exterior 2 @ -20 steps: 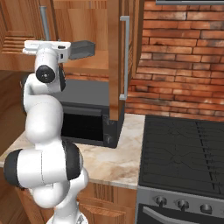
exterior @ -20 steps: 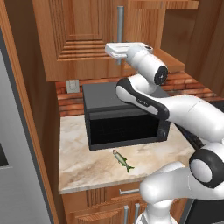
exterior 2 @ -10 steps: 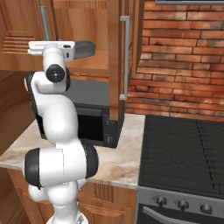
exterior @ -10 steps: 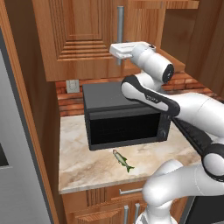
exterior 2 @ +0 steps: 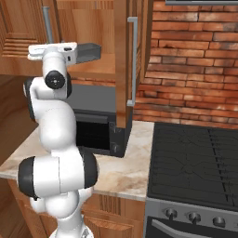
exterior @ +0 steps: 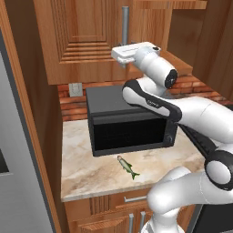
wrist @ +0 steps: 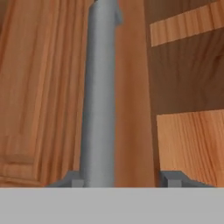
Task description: Retrieve the tupperware from the cabinet, then place the raw meat into the tupperware to avoid contamination.
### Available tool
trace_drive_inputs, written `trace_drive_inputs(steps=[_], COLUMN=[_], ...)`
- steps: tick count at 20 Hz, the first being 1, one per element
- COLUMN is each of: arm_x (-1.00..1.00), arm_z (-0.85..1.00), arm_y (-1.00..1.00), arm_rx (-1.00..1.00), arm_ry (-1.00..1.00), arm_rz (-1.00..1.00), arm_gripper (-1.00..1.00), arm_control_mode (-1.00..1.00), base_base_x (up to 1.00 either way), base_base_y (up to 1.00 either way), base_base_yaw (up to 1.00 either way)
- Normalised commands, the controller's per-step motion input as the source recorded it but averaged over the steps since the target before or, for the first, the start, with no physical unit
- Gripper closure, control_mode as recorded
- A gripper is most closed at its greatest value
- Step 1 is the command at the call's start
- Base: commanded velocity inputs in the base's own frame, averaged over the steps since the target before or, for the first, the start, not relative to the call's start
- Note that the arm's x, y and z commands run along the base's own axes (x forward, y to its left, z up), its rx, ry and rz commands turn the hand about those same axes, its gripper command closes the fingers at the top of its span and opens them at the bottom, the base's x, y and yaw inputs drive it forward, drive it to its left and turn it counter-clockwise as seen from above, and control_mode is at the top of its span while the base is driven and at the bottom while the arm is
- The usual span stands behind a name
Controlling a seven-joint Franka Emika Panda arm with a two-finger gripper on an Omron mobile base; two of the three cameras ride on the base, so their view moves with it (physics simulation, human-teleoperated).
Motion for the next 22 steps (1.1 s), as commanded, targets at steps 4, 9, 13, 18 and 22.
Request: trace_drive_inputs(steps=[4,9,13,18,22], arm_x=[0.0,0.09,0.15,0.0,0.0], arm_z=[-0.11,-0.02,0.0,-0.07,-0.17], arm_y=[0.66,0.43,0.36,0.44,0.55], arm_rx=[-0.03,-0.02,-0.02,-0.03,-0.05], arm_ry=[0.0,0.12,0.16,0.16,0.12], arm_rz=[-0.11,-0.07,-0.04,-0.04,-0.06], arm_gripper=[1.0,1.0,1.0,1.0,1.0], arm_control_mode=[-1.0,-1.0,-1.0,-1.0,-1.0], base_base_x=[0.0,0.0,0.0,0.0,0.0], base_base_y=[0.0,0.0,0.0,0.0,0.0], base_base_yaw=[0.0,0.0,0.0,0.0,0.0])
